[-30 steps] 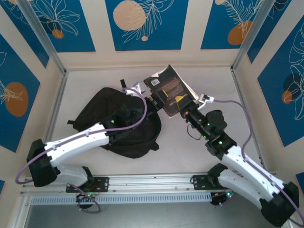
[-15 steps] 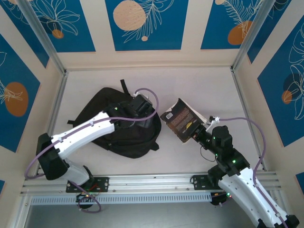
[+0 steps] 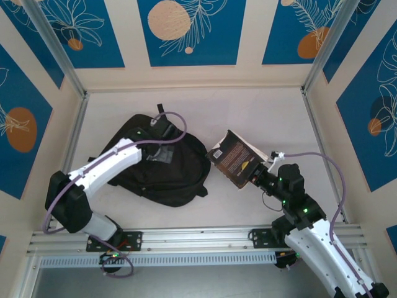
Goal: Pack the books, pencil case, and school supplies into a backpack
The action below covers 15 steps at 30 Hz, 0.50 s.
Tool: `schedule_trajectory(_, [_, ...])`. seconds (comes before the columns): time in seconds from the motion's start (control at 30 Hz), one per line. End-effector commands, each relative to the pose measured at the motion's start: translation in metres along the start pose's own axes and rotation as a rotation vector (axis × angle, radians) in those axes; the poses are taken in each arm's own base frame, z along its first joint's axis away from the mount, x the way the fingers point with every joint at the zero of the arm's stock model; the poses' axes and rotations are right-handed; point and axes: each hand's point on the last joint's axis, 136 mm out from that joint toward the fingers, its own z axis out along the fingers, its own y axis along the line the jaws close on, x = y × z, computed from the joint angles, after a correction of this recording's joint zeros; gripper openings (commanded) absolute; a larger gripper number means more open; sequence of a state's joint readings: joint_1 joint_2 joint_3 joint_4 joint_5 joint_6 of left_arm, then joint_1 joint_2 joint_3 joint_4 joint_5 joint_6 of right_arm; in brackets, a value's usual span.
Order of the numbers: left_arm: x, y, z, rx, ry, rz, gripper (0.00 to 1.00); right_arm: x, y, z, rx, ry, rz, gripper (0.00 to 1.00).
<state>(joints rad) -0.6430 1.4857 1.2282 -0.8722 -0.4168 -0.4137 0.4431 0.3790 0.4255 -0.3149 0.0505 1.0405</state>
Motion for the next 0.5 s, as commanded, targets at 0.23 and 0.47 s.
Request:
schedule_trajectory(0.23, [-0.006,-0.002,0.041,-0.052,0.085,-0.017,0.65,-0.001,0.023,0.001,-0.116,0.021,-0.030,0.00])
schedule_trajectory(0.47, [-0.019,-0.017,0.020,0.140,0.063,-0.114,0.02,-0.009,0.033,-0.007,-0.112,0.003,-0.078,0.00])
